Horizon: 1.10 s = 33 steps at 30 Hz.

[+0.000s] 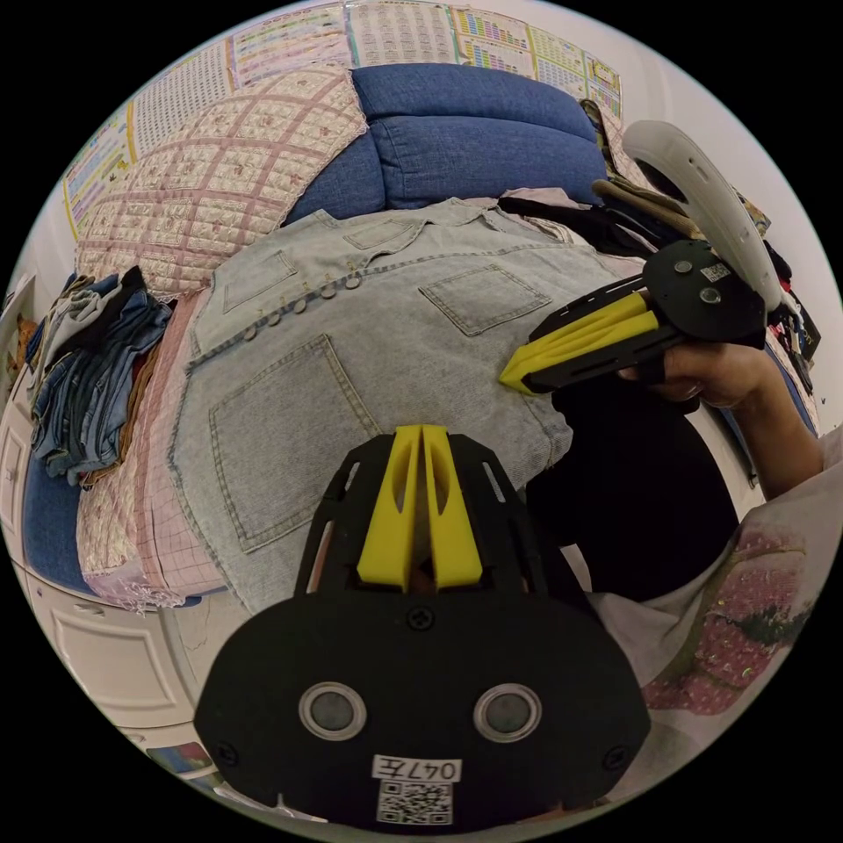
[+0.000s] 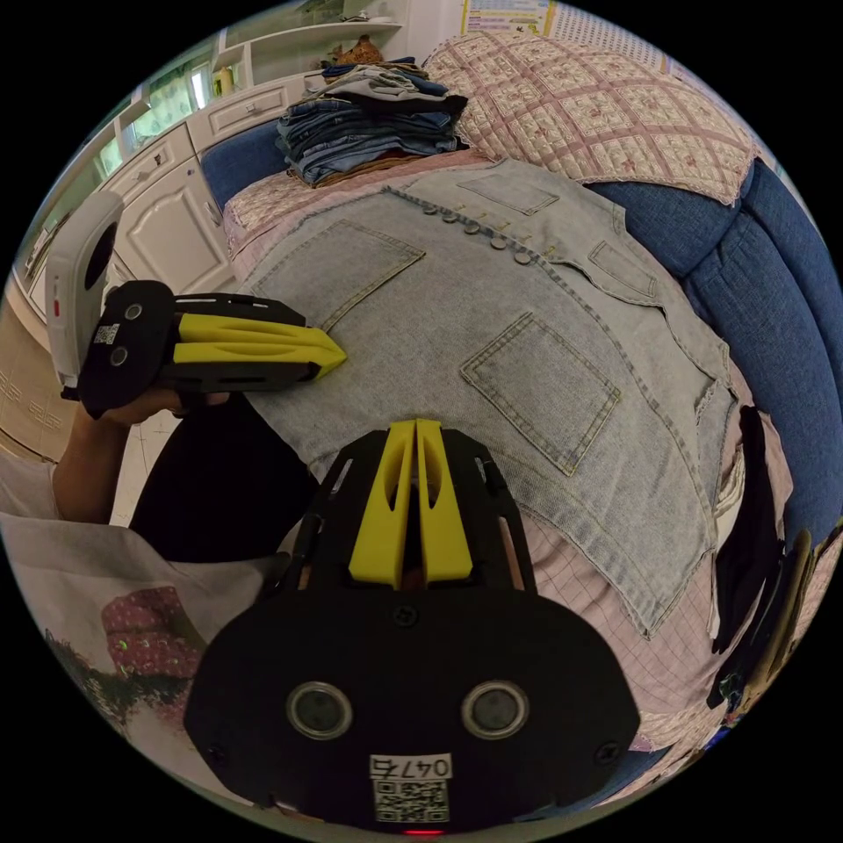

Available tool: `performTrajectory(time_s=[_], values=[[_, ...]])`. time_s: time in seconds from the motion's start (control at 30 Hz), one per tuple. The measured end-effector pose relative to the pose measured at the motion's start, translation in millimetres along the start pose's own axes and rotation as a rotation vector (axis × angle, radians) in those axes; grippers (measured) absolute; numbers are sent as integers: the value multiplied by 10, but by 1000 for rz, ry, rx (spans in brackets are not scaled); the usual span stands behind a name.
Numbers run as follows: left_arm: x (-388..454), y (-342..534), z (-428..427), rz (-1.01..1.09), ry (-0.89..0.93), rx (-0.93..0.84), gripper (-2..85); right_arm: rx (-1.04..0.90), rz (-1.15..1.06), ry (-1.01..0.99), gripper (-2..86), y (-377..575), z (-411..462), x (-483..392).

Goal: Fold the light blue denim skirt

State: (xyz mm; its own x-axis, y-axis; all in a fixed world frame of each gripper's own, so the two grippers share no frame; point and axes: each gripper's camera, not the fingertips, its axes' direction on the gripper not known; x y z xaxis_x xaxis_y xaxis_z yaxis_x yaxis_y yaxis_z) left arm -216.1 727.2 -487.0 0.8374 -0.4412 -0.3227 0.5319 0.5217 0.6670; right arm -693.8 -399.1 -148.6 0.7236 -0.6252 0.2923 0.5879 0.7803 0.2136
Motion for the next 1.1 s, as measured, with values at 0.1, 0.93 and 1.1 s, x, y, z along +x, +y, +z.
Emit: performTrajectory(time_s=[0.1, 0.93, 1.1], values=[[38, -32, -4, -1, 1, 0, -10, 0, 0, -1, -12, 15, -10, 8], [392, -571, -167, -3, 6, -3, -10, -3, 1, -6, -12, 43, -72, 98], [442, -736, -234, -4, 9, -3, -10, -3, 2, -7, -12, 16, -72, 121]])
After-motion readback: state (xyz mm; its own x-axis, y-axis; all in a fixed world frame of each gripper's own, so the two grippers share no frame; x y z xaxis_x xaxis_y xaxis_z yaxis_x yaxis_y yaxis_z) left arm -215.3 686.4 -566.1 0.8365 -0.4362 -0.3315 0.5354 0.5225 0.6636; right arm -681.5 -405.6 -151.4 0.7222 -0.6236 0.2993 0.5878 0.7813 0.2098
